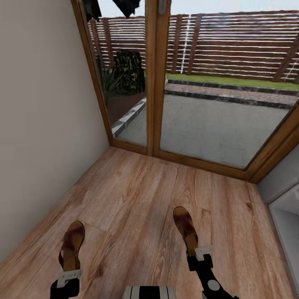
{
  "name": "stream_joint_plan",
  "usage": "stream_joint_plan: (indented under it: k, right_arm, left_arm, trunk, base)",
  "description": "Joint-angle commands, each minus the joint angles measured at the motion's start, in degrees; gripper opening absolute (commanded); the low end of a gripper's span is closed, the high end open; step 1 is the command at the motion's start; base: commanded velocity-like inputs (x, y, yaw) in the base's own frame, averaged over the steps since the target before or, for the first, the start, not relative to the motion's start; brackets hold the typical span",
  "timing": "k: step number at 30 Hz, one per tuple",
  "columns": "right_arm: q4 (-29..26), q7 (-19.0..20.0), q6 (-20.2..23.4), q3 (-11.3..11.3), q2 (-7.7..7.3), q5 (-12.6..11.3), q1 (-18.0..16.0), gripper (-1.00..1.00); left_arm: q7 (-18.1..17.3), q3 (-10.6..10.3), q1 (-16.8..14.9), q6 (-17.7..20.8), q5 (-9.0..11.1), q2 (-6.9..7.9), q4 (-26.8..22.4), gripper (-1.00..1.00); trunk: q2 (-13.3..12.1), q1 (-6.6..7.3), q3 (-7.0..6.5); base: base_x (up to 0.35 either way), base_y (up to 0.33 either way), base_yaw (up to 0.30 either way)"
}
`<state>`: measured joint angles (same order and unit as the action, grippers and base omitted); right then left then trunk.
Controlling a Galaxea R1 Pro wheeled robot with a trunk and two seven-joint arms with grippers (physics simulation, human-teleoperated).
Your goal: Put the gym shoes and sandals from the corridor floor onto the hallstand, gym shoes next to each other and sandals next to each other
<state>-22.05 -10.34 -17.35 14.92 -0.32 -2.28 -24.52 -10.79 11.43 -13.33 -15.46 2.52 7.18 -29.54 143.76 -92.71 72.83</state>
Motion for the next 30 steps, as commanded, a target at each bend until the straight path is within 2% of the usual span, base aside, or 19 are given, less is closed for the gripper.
stream_joint_plan:
  k: [1, 4, 15, 18, 22, 30]
  right_arm:
    - [0.3, -0.4, -2.2, 0.5, -0.42, -0.3, 0.9, -1.0]
    - [0.7, -0.4, -5.6, 0.5, -1.01, -0.3, 2.3, -1.0]
    - [5.7, -0.3, -9.7, 0.5, -1.84, -0.3, 3.5, -1.0]
    - [8.7, -0.4, -12.5, 0.5, -1.88, -0.4, 3.6, -1.0]
    - [11.7, -0.3, -16.4, 0.4, -1.78, -0.6, 3.6, -1.0]
    - [13.2, -0.2, -16.7, 0.4, -1.31, -0.7, 3.6, -1.0]
  left_arm:
    - [-0.3, 0.3, 0.0, -1.1, 0.2, -0.03, 1.0, -1.0]
    - [-0.1, 0.4, 0.0, -2.9, 0.4, -0.19, 2.6, -1.0]
    - [0.1, 0.5, 0.0, -4.5, 0.5, -0.41, 4.5, -1.0]
    - [0.1, 0.5, 0.6, -5.1, 0.5, -0.23, 6.3, -1.0]
    - [0.1, 0.4, 1.0, -8.5, 0.3, -0.42, 9.1, -1.0]
    - [0.1, 0.4, 1.1, -9.1, 0.2, -0.48, 9.8, -1.0]
  trunk:
    - [0.0, 0.03, -0.28]
    - [0.0, 0.11, -1.21]
    - [-0.2, 0.39, -4.6]
    - [-0.2, 0.47, -5.53]
    - [-0.3, 0.58, -6.76]
    - [-0.4, 0.78, -9.23]
  base:
    - [0.0, 0.0, -0.125]
    - [0.0, 0.0, -0.125]
    - [0.0, 0.0, -0.126]
    - [0.0, 0.0, -0.126]
    - [0.0, 0.0, -0.13]
    - [0.0, 0.0, -0.15]
